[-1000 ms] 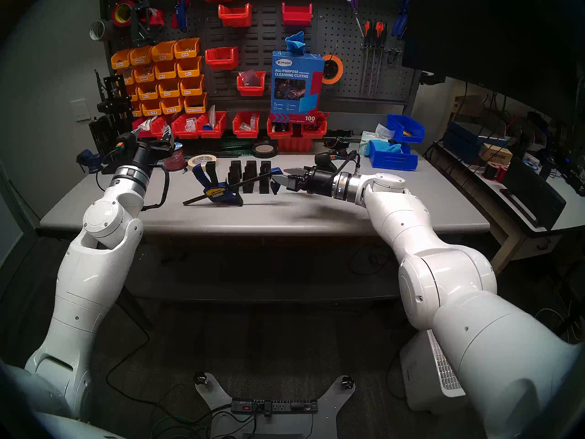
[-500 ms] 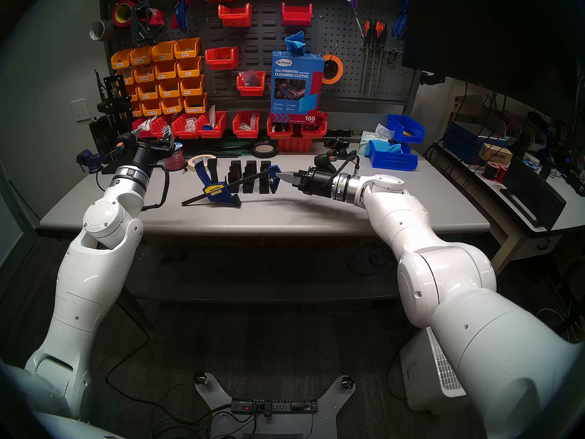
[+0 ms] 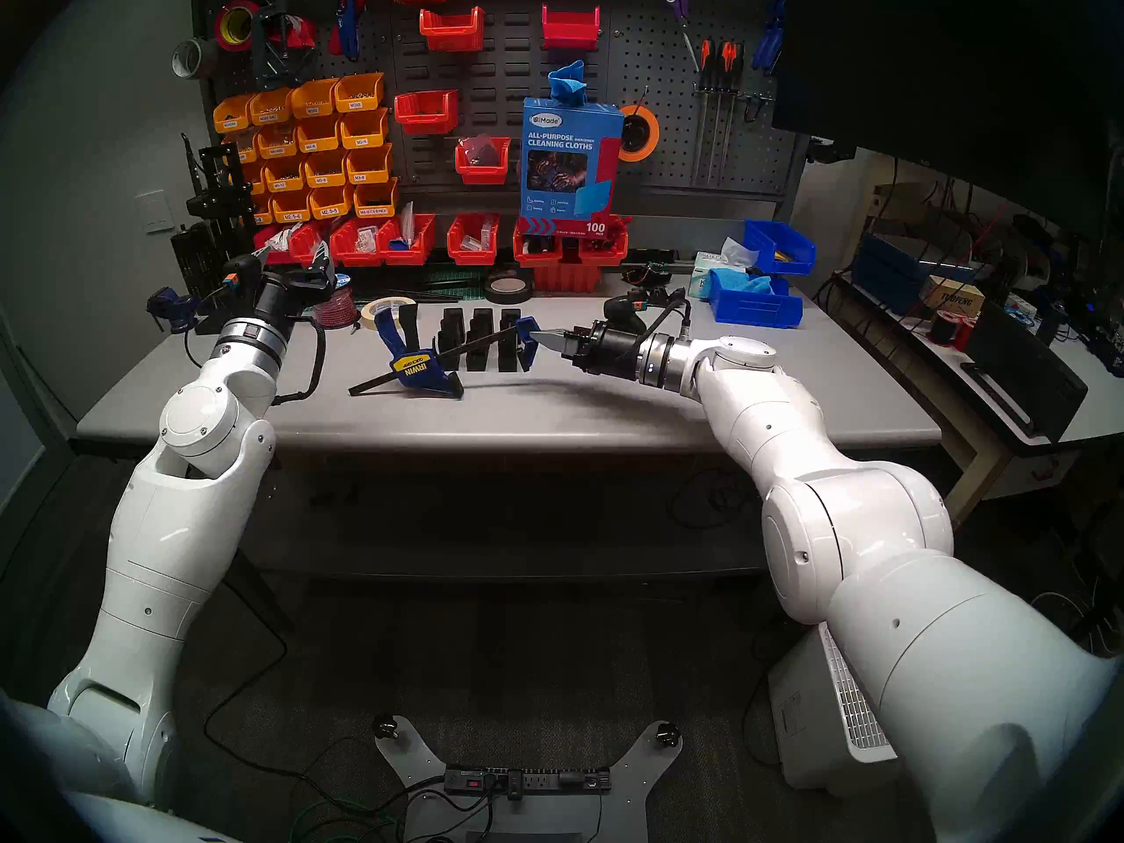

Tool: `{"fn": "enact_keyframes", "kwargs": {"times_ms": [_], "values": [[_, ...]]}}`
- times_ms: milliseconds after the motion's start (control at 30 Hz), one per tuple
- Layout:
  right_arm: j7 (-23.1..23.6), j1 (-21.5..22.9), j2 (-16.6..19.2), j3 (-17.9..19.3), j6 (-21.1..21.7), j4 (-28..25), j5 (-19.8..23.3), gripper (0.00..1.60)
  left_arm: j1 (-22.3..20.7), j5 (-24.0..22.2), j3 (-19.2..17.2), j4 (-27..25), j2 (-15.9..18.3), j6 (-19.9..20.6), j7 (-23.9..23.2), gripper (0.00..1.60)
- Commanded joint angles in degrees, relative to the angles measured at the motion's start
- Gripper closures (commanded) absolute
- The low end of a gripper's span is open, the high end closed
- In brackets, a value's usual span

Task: Clamp the two 3D printed pieces together with the clamp

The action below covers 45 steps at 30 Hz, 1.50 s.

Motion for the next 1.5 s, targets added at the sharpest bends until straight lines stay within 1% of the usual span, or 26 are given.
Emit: {"fn": "enact_keyframes", "kwargs": {"times_ms": [0, 567, 967, 1467], "values": [[0.44, 3.06, 0.18, 0.71, -1.34, -0.30, 0.51, 1.60, -1.83, -0.02, -0.49, -1.59, 0.03, -0.65, 0.02, 0.00], [1.33, 3.84, -0.30, 1.19, -3.38, 1.97, 0.61, 1.60, -1.83, -0.02, -0.49, -1.59, 0.03, -0.65, 0.02, 0.00], [1.05, 3.95, -0.44, 2.01, -4.59, 3.13, 0.80, 1.60, -1.83, -0.02, -0.49, -1.59, 0.03, -0.65, 0.02, 0.00], [1.44, 4.42, -0.53, 2.50, -5.15, 4.27, 0.64, 1.60, -1.83, -0.02, -0.49, -1.59, 0.03, -0.65, 0.02, 0.00]]}}
